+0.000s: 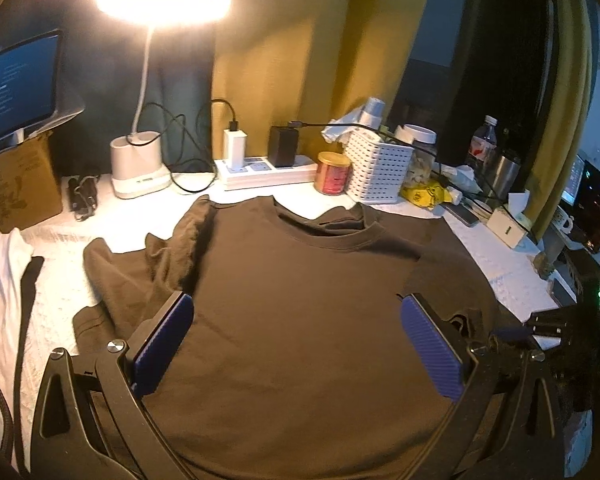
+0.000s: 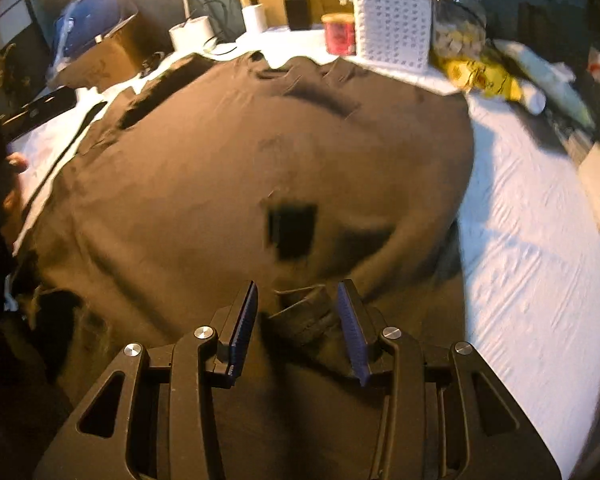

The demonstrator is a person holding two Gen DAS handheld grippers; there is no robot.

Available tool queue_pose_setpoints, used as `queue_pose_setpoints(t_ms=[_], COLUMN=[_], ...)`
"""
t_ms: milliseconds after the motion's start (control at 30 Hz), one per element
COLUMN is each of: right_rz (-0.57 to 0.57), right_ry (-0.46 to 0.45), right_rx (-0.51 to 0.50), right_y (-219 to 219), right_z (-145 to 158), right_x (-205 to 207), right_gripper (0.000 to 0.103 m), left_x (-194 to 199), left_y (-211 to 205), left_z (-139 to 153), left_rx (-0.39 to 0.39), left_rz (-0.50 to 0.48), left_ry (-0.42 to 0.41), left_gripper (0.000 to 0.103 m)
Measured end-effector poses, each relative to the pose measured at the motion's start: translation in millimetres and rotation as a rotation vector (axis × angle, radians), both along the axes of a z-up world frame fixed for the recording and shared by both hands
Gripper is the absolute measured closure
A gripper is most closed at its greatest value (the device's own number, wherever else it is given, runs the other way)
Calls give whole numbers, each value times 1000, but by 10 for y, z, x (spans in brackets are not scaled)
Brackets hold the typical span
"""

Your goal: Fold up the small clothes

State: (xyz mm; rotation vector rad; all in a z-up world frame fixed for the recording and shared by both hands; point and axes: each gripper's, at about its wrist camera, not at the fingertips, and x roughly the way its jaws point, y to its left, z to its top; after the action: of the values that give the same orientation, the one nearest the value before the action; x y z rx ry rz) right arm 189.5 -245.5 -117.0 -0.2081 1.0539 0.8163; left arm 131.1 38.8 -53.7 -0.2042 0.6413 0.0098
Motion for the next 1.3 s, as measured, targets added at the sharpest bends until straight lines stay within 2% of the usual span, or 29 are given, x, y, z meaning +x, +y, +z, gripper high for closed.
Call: queue_pose_setpoints(t_ms=[167,333,500,700,1100,1300], right_rz=[22,-34,-165,-239,-245,-202], right_ry=[0,-83,-150,-174,-140,-83], right_rx=[9,23,15,28,23,61], right_y=[-18,-125,-258,-286,-245,-197], right_z=[77,275,350,328,97,-65], right_x=[-169,-54,469,1071,1900,2201], right_gripper=[59,59,59,59,59,59], left_x=[-5,-20,0,81,356,502], left_y=[-59,-43,54,180,212,217], left_z=[-16,20,17,-11,-68,-155], left_rx=[-3,11,25,41,72,81], left_rz=[-23,-20,14,64,92,96], left_ry=[6,-1,3,15,38,73], left_gripper=[1,1,1,1,1,1])
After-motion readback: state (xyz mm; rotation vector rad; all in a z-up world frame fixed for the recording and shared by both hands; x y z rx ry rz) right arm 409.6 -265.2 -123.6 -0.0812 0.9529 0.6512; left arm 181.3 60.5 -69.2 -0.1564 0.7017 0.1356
